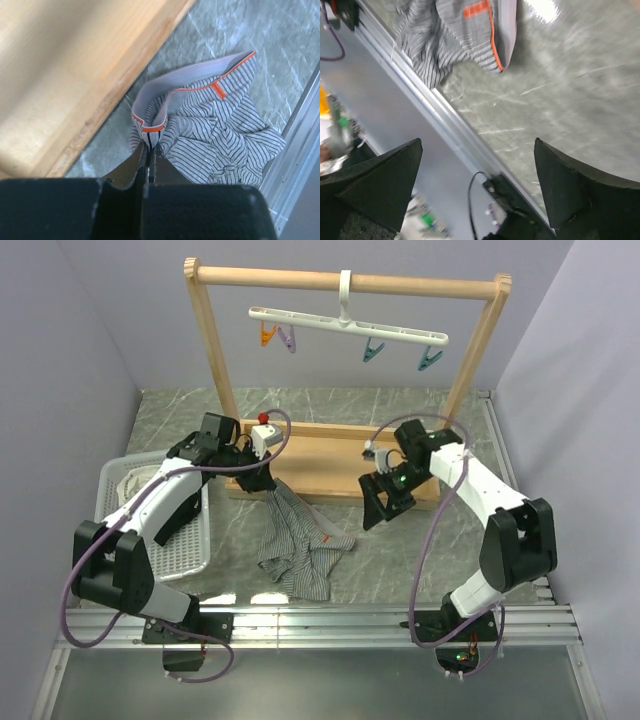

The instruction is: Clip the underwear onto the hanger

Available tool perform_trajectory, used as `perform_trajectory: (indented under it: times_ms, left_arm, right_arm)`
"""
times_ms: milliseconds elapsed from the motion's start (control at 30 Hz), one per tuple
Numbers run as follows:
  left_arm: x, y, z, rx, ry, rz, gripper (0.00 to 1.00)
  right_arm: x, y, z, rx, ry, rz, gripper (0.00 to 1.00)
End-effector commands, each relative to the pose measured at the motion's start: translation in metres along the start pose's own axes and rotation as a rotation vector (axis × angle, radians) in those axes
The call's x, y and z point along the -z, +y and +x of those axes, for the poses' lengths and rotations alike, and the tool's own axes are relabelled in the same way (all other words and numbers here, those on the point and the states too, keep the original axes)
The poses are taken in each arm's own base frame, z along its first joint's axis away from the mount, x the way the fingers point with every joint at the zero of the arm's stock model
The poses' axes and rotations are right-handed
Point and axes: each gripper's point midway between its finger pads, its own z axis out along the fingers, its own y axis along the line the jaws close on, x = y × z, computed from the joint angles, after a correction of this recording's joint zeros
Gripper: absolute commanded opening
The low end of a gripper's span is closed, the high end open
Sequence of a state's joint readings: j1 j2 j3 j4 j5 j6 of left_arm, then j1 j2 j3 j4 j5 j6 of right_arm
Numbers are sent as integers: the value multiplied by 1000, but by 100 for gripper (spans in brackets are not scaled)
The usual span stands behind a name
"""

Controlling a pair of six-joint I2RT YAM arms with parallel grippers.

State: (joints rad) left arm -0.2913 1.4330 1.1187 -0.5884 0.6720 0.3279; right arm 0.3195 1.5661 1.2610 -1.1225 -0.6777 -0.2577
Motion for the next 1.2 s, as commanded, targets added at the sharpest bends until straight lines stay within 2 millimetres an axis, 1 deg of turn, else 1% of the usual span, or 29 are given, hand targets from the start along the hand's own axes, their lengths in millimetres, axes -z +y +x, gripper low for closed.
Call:
perform_trajectory:
  times_ms: [0,33,67,100,133,167,200,233,267,300,367,400,467,567,633,733,767,800,867,900,933,967,1033,1067,1100,1133,1167]
  left_arm:
    - [-10,-2,14,21,35,42,0]
    - [-11,-1,15,15,31,39,0]
    - [-11,0,17,11,35,34,0]
    - [-11,-1,20,12,35,32,0]
    - [-12,-1,21,13,36,34,0]
    - [-13,-1,22,11,37,35,0]
    - [-14,0,24,19,42,38,0]
    - [-15,0,24,23,44,39,0]
    - [-16,1,24,21,41,38,0]
    - [-17,1,25,25,42,40,0]
    - [-19,2,25,29,39,39,0]
    - [-20,3,25,31,39,42,0]
    - [-22,4,24,38,39,43,0]
    - [-22,5,22,39,37,42,0]
    - [-23,5,21,42,33,44,0]
    - [-24,5,20,47,29,46,0]
    - [-25,6,20,50,29,46,0]
    - [-26,7,20,51,30,44,0]
    - [-25,8,19,57,27,39,0]
    - [-25,8,18,58,28,40,0]
    - [-24,8,16,62,24,38,0]
    - [-22,7,13,59,15,37,0]
    - [-16,6,8,55,4,34,0]
    - [-8,5,2,46,-15,28,0]
    - [-3,1,-4,45,-38,49,0]
    - [8,8,-11,41,-70,35,0]
    - [19,7,-18,29,-102,34,0]
  right_arm:
    - [-29,1,14,-96,48,-22,100]
    - [-34,1,13,-103,41,-24,100]
    - [-39,1,3,-112,0,-33,100]
    - [-42,5,1,-122,-19,-66,100]
    - [-48,4,3,-142,-19,-78,100]
    - [-53,6,-4,-142,-47,-96,100]
    - [-60,7,0,-146,-34,-119,100]
    - [-63,9,-1,-175,-32,-133,99]
    - [-68,12,-5,-169,-43,-144,99]
    - [-73,10,-4,-180,-35,-148,98]
    - [-80,9,-8,-174,-41,-149,97]
    - [-85,5,-9,-187,-31,-151,93]
    - [-94,1,-10,-209,-11,-163,90]
    - [-100,-1,-15,-205,-2,-178,87]
    - [-105,-2,-14,-213,5,-181,85]
    - [-111,1,-13,-210,22,-202,80]
    - [-111,2,-14,-204,18,-206,71]
    - [-111,4,-15,-192,15,-210,64]
    - [-108,8,-19,-181,8,-222,48]
    - [-102,12,-24,-162,-7,-230,21]
    - [-98,14,-24,-149,-7,-227,5]
    - [-91,17,-28,-123,-27,-220,0]
    - [-76,19,-34,-66,-66,-192,0]
    - [-58,22,-37,-55,-109,-175,0]
    - [-49,18,-39,-23,-137,-141,0]
    - [-36,16,-35,0,-149,-118,0]
    - [-17,18,-37,41,-201,-87,0]
